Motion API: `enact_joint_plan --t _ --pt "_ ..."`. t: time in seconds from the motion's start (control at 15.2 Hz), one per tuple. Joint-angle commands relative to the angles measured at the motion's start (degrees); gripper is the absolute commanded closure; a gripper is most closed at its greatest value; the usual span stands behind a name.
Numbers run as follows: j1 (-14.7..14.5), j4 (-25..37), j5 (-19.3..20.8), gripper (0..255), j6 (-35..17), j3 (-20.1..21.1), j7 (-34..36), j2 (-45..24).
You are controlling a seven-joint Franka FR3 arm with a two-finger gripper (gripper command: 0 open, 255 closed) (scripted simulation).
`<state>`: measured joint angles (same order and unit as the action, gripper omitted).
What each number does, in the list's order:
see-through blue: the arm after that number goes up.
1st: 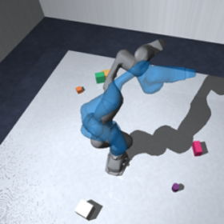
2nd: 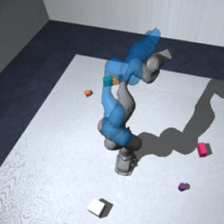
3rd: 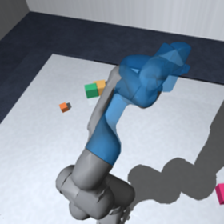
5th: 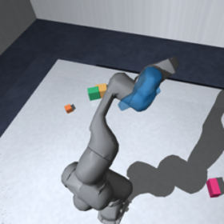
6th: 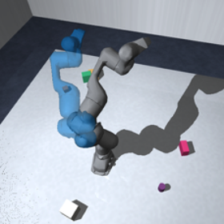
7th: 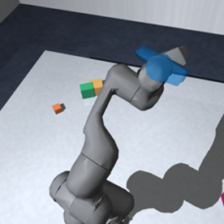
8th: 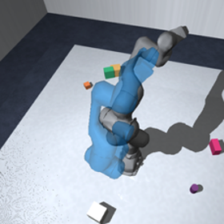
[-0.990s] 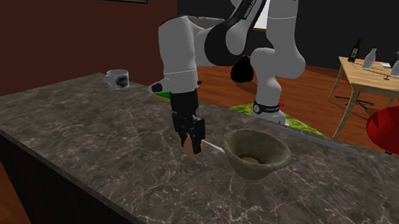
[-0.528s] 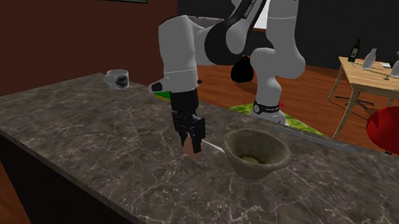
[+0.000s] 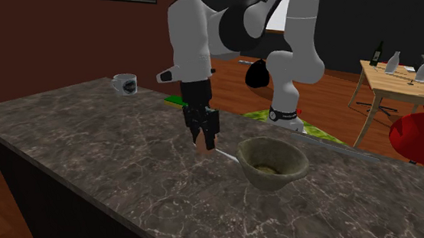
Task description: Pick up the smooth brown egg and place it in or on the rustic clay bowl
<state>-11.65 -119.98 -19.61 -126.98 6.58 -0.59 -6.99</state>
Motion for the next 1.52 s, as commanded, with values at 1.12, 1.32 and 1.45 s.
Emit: enact_joint_plan --t 1.12,1.32,1.45 --pt "0.4 8.0 1.8 255 13.2 -0.5 3.9 5.5" --pt "0.5 9.7 2.1 255 15.3 -0.5 4.4 6.1" --pt "0.6 10.9 2.2 255 16.8 -0.6 4.8 6.3"
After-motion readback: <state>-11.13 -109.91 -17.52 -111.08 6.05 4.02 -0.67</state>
